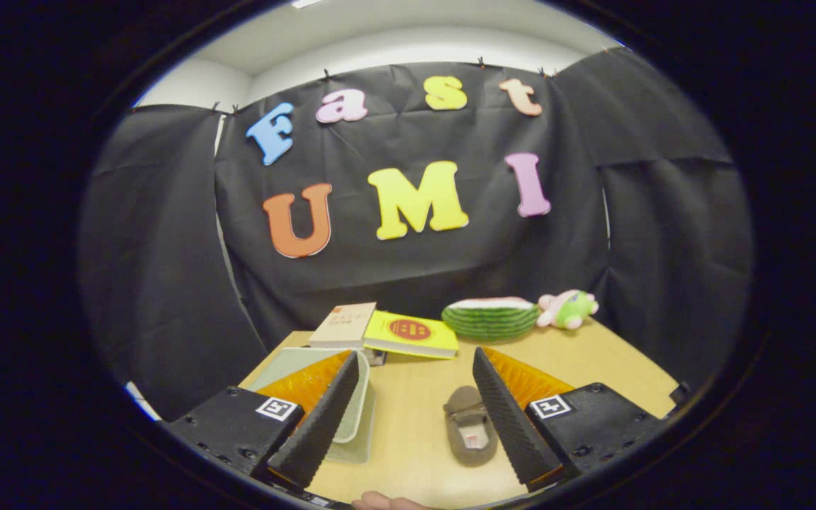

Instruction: Open the storage box then place both shoes into the box .Put the left shoe in first, then the right shoe, with the right side of both shoes facing outward in a uniform manner.

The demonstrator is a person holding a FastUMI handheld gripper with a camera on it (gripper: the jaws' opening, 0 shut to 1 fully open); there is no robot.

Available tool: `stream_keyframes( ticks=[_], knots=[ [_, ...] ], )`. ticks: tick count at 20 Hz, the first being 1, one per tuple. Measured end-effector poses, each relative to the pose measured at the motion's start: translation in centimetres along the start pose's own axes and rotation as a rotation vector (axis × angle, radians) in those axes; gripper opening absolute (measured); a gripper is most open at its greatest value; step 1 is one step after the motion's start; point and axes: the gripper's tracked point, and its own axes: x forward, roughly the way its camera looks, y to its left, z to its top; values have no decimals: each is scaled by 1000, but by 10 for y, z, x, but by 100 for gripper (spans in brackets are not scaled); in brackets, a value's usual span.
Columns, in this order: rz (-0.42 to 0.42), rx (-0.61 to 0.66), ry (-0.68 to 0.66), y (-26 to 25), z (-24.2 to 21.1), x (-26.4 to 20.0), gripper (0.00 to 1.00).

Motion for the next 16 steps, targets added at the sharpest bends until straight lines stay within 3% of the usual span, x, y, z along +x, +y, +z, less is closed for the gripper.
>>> stream_keyframes(
  ticks=[5,10,16],
  knots=[
    [110,87,253,0,-48,67,100],
    [378,312,476,34,-84,107,100],
    [559,484,640,47,-114,158,100]
  ],
)
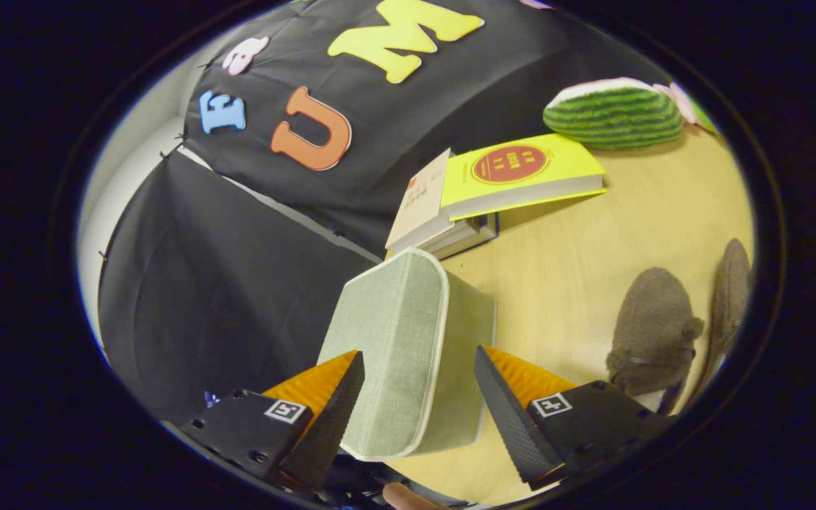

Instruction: Open the storage box then place both shoes into the box .Put the left shoe in first, then the right shoe, with the right side of both shoes facing outward in a uniform manner.

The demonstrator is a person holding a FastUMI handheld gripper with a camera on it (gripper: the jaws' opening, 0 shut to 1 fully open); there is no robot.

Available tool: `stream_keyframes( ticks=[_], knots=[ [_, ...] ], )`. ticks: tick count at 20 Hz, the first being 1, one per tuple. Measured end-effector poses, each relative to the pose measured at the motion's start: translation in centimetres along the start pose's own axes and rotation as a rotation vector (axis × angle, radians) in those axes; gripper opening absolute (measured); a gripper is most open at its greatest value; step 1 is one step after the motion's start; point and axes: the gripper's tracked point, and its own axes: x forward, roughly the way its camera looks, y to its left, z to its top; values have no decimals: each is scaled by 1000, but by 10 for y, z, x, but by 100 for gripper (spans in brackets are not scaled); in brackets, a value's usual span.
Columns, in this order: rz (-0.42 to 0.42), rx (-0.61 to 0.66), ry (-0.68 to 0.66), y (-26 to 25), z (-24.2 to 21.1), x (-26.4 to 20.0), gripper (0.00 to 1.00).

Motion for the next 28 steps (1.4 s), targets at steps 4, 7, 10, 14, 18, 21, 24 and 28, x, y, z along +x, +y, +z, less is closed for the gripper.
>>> stream_keyframes(
  ticks=[4,7,10,14,18,21,24,28],
  knots=[
    [152,99,84,0,3,21,100],
    [201,141,201,2,-15,30,99],
    [281,167,249,19,-23,42,99],
    [253,145,253,12,-24,44,79],
    [241,113,205,10,-20,36,67],
    [232,86,169,12,-15,28,53],
    [241,69,136,24,-13,13,19],
    [264,36,87,47,-7,-4,6]
  ],
)
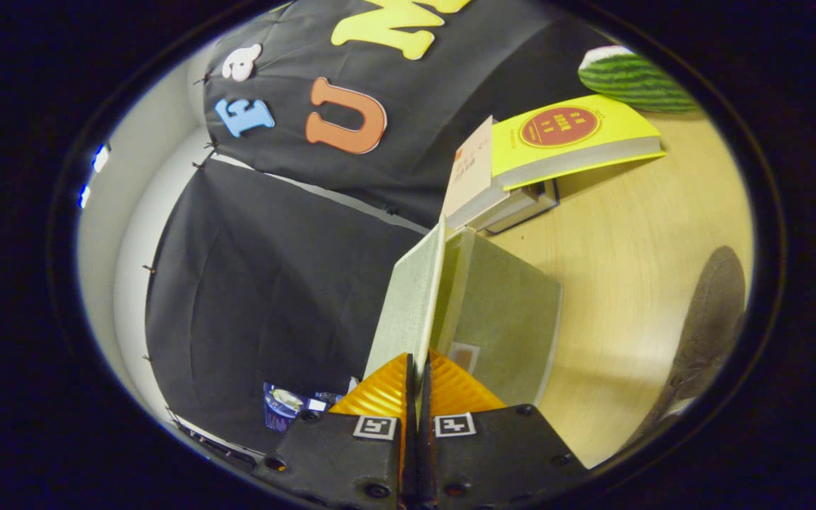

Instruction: Open the storage box then place both shoes into the box .Put the left shoe in first, then the right shoe, with the right side of both shoes facing outward in a uniform manner.

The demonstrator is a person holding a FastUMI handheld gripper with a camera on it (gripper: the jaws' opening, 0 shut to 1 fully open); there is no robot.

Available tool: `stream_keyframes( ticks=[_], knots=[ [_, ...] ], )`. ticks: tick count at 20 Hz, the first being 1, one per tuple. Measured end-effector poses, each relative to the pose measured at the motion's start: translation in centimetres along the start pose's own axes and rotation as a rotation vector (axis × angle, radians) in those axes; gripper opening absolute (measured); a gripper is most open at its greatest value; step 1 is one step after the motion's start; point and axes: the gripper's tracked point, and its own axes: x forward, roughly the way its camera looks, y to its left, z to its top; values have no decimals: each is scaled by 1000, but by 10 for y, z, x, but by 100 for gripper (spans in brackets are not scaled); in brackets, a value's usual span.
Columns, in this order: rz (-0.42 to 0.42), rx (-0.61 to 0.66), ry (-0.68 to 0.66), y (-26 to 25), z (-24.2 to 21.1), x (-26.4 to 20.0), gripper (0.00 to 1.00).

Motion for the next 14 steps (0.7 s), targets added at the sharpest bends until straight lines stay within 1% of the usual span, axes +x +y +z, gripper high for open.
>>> stream_keyframes(
  ticks=[2,7,10,14],
  knots=[
    [17,-2,-16,19,1,-5,6],
    [-16,-53,-30,71,1,-4,6],
    [-92,-35,-70,95,8,3,6],
    [-146,-102,-71,139,-1,23,6]
  ],
)
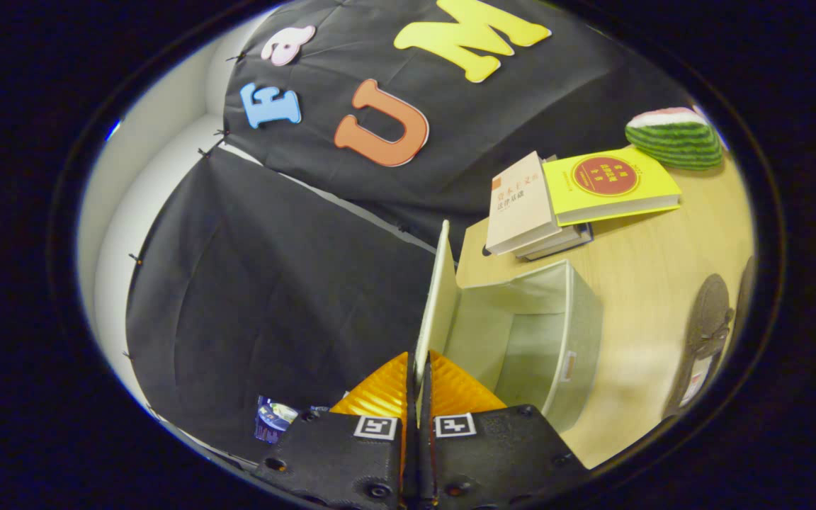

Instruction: Open the storage box then place both shoes into the box .Put the left shoe in first, then the right shoe, with the right side of both shoes facing outward in a uniform manner.

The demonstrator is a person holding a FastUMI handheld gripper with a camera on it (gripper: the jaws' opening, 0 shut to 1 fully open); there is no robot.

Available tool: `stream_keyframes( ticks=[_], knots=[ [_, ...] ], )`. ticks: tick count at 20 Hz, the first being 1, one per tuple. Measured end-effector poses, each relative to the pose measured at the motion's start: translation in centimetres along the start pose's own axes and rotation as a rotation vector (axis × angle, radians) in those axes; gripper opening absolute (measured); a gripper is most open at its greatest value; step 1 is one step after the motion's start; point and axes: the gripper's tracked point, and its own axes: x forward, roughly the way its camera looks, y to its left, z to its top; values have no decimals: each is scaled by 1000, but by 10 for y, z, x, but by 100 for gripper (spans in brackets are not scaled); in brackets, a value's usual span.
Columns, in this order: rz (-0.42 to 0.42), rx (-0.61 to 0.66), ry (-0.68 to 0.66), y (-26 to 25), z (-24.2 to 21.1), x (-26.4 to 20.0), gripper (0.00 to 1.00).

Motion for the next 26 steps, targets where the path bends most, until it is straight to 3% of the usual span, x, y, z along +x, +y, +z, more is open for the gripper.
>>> stream_keyframes(
  ticks=[5,9,14,17,21,26],
  knots=[
    [-35,-136,-2,58,-26,37,9],
    [-77,-296,-21,93,-51,75,22],
    [-248,-512,-64,89,-68,93,100],
    [-302,-589,-59,81,-74,83,100],
    [-360,-596,-30,52,-72,58,100],
    [-608,-597,0,-39,-47,3,100]
  ],
)
